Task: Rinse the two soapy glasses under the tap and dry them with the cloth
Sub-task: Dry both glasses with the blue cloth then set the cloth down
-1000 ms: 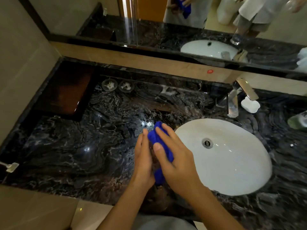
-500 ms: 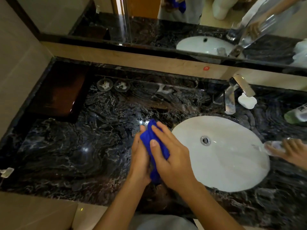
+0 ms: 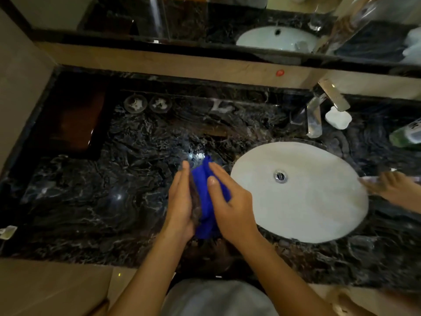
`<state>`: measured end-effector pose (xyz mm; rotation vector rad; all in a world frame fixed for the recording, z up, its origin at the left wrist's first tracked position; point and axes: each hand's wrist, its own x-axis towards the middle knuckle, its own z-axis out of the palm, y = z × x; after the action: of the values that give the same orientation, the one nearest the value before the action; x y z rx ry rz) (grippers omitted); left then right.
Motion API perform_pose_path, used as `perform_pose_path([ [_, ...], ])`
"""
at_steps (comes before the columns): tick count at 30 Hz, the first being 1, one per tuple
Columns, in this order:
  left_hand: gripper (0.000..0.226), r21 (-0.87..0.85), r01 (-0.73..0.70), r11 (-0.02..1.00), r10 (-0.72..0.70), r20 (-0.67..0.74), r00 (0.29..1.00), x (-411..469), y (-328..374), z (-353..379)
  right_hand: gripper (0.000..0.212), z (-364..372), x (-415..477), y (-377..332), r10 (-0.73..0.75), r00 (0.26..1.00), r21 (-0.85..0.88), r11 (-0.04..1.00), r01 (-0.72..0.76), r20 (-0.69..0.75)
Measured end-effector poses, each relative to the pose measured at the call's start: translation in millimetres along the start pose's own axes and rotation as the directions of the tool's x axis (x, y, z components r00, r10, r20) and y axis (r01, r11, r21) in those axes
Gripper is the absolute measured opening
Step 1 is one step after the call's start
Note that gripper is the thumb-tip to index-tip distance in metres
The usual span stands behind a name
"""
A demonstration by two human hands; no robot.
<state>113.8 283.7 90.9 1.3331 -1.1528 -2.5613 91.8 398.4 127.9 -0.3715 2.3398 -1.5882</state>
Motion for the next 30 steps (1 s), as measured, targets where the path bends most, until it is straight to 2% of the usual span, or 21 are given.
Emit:
perform_pose_path([
  [1, 0.108, 0.020, -0.031, 0.999, 0.031, -0.010, 0.999, -1.2, 0.5, 1.0, 0.025, -0.3, 2.5, -1.1, 0.112, 0.994, 0.125, 0.986, -0.112, 0.007],
  [3, 0.110, 0.041, -0.066, 0.997, 0.067, -0.027, 0.997, -3.7, -0.2, 2.3, 0.026, 0.7, -1.6, -2.2, 0.144, 0.989, 0.171, 0.975, -0.144, 0.016],
  [5, 0.092, 0.046, -0.105, 0.993, 0.108, -0.065, 0.992, -8.5, 4.1, 2.7, 0.038, 4.6, -12.0, 0.5, -0.030, 0.999, 0.015, 0.999, 0.030, -0.020],
  [7, 0.055, -0.002, -0.106, 0.994, 0.106, -0.050, 0.993, -10.3, 6.8, 2.9, 0.053, 13.5, -22.0, 10.3, -0.272, 0.960, -0.188, 0.941, 0.280, 0.069],
  [9, 0.043, -0.027, -0.063, 0.998, 0.063, -0.023, 0.998, -9.5, 5.3, 2.5, 0.072, 19.4, -21.8, 18.3, -0.312, 0.938, -0.278, 0.897, 0.343, 0.151],
  [12, 0.069, 0.085, -0.100, 0.991, 0.104, -0.040, 0.994, -10.6, 8.2, 3.1, 0.075, 21.6, -13.0, 14.2, -0.218, 0.971, -0.213, 0.949, 0.233, 0.094],
  [14, 0.083, 0.065, -0.117, 0.991, 0.120, -0.047, 0.992, -11.1, 9.4, -0.6, 0.064, 26.1, -10.2, 12.7, -0.180, 0.982, -0.120, 0.975, 0.185, 0.049],
  [16, 0.089, 0.071, -0.122, 0.990, 0.127, -0.071, 0.989, -14.4, 12.6, -2.8, 0.051, 28.4, -6.2, 9.4, -0.068, 0.998, 0.060, 0.996, 0.067, 0.008],
  [19, 0.090, 0.070, -0.101, 0.992, 0.109, -0.122, 0.987, -18.1, 16.7, -4.1, 0.024, 27.0, 4.3, 5.2, 0.231, 0.973, 0.352, 0.910, -0.220, 0.011],
  [21, 0.085, 0.033, -0.084, 0.996, 0.088, -0.165, 0.982, -19.2, 16.9, -3.2, 0.034, 26.2, 10.1, 4.9, 0.366, 0.929, 0.379, 0.854, -0.356, 0.046],
  [22, 0.092, 0.011, -0.076, 0.997, 0.077, -0.175, 0.982, -19.9, 15.9, -3.6, 0.040, 26.2, 10.8, 3.6, 0.410, 0.910, 0.389, 0.830, -0.400, 0.061],
  [24, 0.114, 0.009, -0.055, 0.998, 0.056, -0.197, 0.979, -19.5, 13.7, -5.2, 0.048, 28.1, 9.7, 0.8, 0.426, 0.902, 0.393, 0.821, -0.415, 0.063],
  [25, 0.119, 0.031, -0.058, 0.998, 0.064, -0.223, 0.973, -17.9, 11.7, -6.8, 0.045, 28.9, 7.2, 0.0, 0.416, 0.908, 0.398, 0.826, -0.399, 0.049],
  [28, 0.114, 0.160, -0.080, 0.984, 0.132, -0.342, 0.930, -8.7, 11.6, -5.9, 0.024, 28.6, -0.6, 4.7, 0.309, 0.950, 0.332, 0.901, -0.279, -0.039],
  [29, 0.112, 0.161, -0.072, 0.984, 0.124, -0.341, 0.932, -7.1, 13.8, -3.8, 0.017, 28.0, -2.4, 5.3, 0.255, 0.965, 0.305, 0.925, -0.225, -0.063],
  [30, 0.107, 0.157, -0.058, 0.986, 0.107, -0.324, 0.940, -6.0, 14.6, -1.6, 0.021, 27.2, -2.9, 5.2, 0.192, 0.978, 0.271, 0.949, -0.162, -0.087],
])
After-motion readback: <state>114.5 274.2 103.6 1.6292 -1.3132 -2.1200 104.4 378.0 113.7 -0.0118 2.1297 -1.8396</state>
